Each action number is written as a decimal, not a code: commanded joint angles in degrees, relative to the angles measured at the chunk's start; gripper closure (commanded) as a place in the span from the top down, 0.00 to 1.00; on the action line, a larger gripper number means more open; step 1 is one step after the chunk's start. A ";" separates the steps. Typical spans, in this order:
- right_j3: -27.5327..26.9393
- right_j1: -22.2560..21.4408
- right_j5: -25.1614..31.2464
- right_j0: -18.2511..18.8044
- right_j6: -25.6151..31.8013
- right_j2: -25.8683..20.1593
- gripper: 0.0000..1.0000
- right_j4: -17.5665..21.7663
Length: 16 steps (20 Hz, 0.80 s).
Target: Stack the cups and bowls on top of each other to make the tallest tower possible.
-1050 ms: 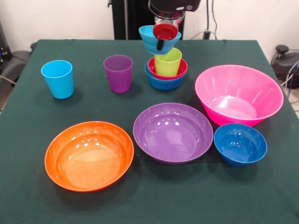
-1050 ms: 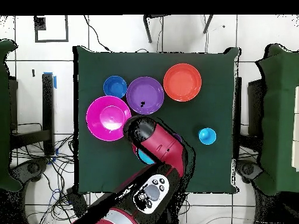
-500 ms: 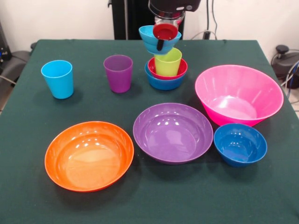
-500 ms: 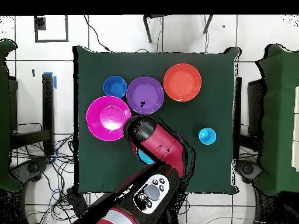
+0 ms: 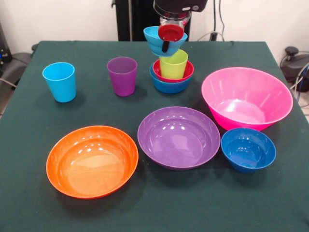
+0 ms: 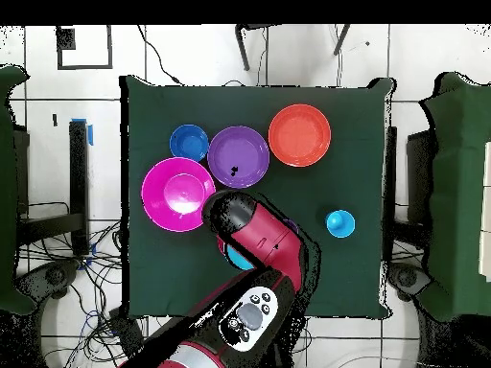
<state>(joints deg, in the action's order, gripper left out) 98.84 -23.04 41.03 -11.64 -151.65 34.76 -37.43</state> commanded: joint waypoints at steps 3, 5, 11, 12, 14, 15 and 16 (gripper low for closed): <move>-2.63 3.50 -3.13 -0.33 -4.82 -5.24 0.00 4.46; -2.76 3.57 -3.26 -0.43 -4.74 -5.17 0.00 4.58; -3.19 3.58 -3.31 -0.38 -3.83 -5.28 0.00 5.10; -3.20 3.57 -3.58 -0.37 -3.55 -5.31 0.00 5.24; -3.23 3.44 -3.80 -0.16 -2.88 -5.49 0.00 5.55; -3.19 3.33 -3.84 -0.09 -2.69 -5.54 0.00 5.76; -3.26 3.29 -3.85 -0.03 -2.52 -5.56 0.00 6.03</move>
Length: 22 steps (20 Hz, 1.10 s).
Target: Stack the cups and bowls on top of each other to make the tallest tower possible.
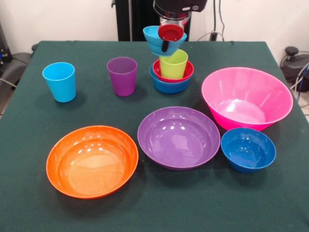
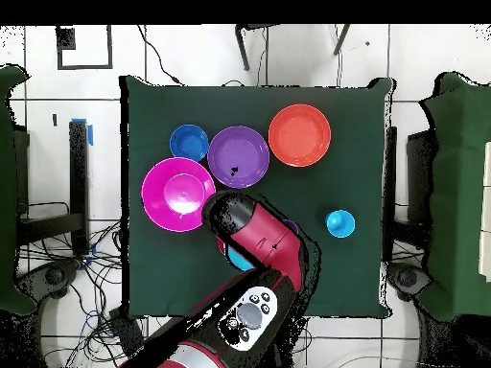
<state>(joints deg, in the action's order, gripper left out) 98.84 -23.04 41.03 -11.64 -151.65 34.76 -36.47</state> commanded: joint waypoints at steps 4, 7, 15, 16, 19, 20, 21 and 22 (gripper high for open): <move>-3.63 3.14 -3.65 0.28 -2.31 -6.05 0.00 5.61; -4.00 3.13 -3.49 0.45 -2.28 -6.27 0.00 6.10; -4.18 2.85 -3.69 0.53 -2.66 -6.94 0.00 6.62; -4.19 2.86 -3.62 0.55 -2.73 -6.92 0.00 6.67; -4.05 2.72 -3.63 0.72 -2.62 -6.90 0.00 6.75; -3.96 2.64 -3.63 0.80 -2.53 -6.94 0.00 6.74; -3.97 2.71 -3.82 0.73 -2.61 -6.98 0.00 6.71; -3.95 2.69 -3.82 0.76 -2.57 -7.03 0.00 6.69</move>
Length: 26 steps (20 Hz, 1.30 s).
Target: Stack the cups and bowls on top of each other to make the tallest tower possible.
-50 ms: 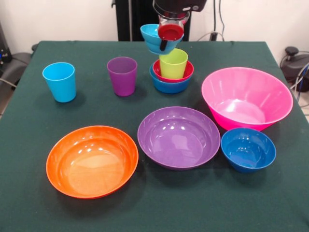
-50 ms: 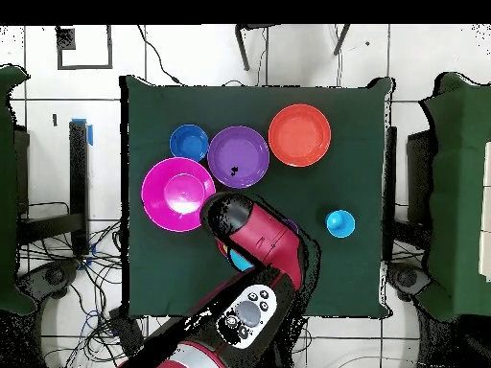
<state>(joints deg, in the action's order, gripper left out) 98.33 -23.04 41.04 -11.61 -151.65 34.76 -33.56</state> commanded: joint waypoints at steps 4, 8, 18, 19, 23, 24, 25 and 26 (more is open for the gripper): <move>-3.41 2.66 -3.88 0.79 -2.59 -7.11 0.00 3.71; -3.25 2.52 -4.07 0.97 -2.35 -7.23 0.00 3.69; -2.17 1.74 -5.82 1.57 -1.69 -8.38 0.00 2.97; -1.98 1.62 -6.21 1.69 -1.57 -8.56 0.00 2.86; -1.81 1.37 -6.56 1.92 -1.36 -8.83 0.00 2.85; -1.82 1.33 -6.71 2.01 -1.26 -8.96 0.00 2.84; -1.92 1.31 -6.65 2.10 -1.23 -9.08 0.00 2.82; -2.04 1.33 -6.73 2.06 -1.40 -9.10 0.00 2.78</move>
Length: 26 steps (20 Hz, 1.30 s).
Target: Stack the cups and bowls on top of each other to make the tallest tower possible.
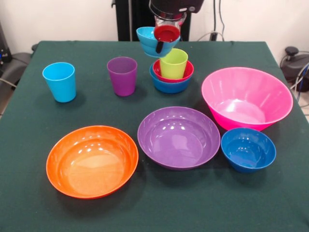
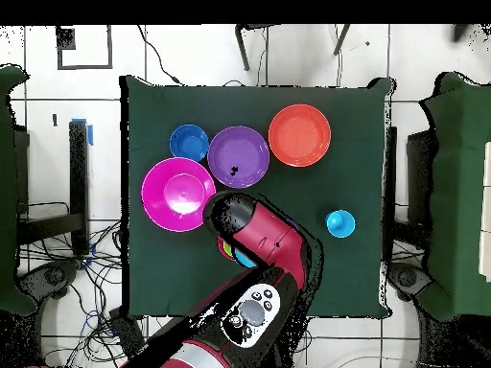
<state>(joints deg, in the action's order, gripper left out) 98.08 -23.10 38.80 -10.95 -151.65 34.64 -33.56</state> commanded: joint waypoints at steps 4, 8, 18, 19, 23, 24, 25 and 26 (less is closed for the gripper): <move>-1.54 1.21 -5.43 1.64 -1.59 -9.63 0.00 2.41; -1.17 0.87 -5.18 1.34 -2.16 -9.68 0.00 2.45; -0.48 0.21 -3.94 0.31 -3.85 -9.56 0.00 1.86; -0.33 -0.07 -3.58 0.17 -3.88 -9.50 0.00 1.90; 0.42 -1.24 -2.54 0.30 -3.32 -9.34 0.00 2.15; 0.53 -1.33 -2.61 0.36 -3.27 -9.41 0.00 2.13; 0.51 -1.22 -2.74 0.29 -3.40 -9.49 0.00 2.08; 0.60 -1.21 -2.95 0.35 -3.38 -9.64 0.00 2.01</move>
<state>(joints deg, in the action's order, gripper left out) 98.10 -24.05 36.42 -10.74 -151.65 33.58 -33.56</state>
